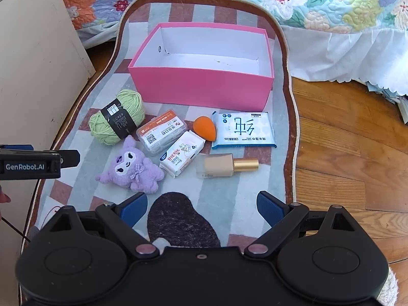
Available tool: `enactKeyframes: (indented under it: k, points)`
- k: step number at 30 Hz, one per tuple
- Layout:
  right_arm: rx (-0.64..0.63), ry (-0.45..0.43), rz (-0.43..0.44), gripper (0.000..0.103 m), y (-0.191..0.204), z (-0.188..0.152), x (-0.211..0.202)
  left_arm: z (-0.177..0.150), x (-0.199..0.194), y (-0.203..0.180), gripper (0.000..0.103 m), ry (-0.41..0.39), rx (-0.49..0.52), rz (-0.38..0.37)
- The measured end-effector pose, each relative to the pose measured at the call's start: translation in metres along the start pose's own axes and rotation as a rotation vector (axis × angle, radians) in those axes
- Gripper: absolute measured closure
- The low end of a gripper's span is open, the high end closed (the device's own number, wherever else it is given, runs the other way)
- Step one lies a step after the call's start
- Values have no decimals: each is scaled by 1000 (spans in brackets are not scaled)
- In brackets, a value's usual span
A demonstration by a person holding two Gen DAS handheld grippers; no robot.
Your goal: Organize objects
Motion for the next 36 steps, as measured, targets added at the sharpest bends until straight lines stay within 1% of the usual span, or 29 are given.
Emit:
enactKeyframes:
  k: [4, 8, 13, 22, 27, 31, 34, 36]
  points:
    - [-3, 2, 1, 8, 2, -1, 0, 0, -4, 2, 1, -15, -16, -7]
    - [6, 3, 4, 8, 0, -2, 1, 0, -6, 4, 1, -65, -42, 8]
    - [6, 5, 2, 8, 0, -2, 2, -3, -3, 2, 0, -84, 5, 29]
    - [8, 7, 1, 8, 0, -3, 2, -8, -8, -5, 0, -133, 57, 17]
    - [7, 5, -2, 8, 1, -4, 2, -9, -10, -7, 0, -142, 64, -12]
    - [2, 1, -5, 8, 0, -4, 3, -8, -12, -5, 0, -145, 51, -40]
    - [8, -1, 0, 8, 1, -5, 2, -7, -13, -4, 0, -145, 46, -43]
    - [14, -1, 5, 8, 1, -5, 3, -3, -14, -4, 0, -129, 48, -40]
Point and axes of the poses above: each gripper's, at about its wrist camera, not at the fingertips, and x roughly the way its jaws point, y to its left, z to its top, the point moved 1 cm from there along x, roughly the way its jaws point, and after that the axes turned 2 degrees about -x, right-handed, at the moved point
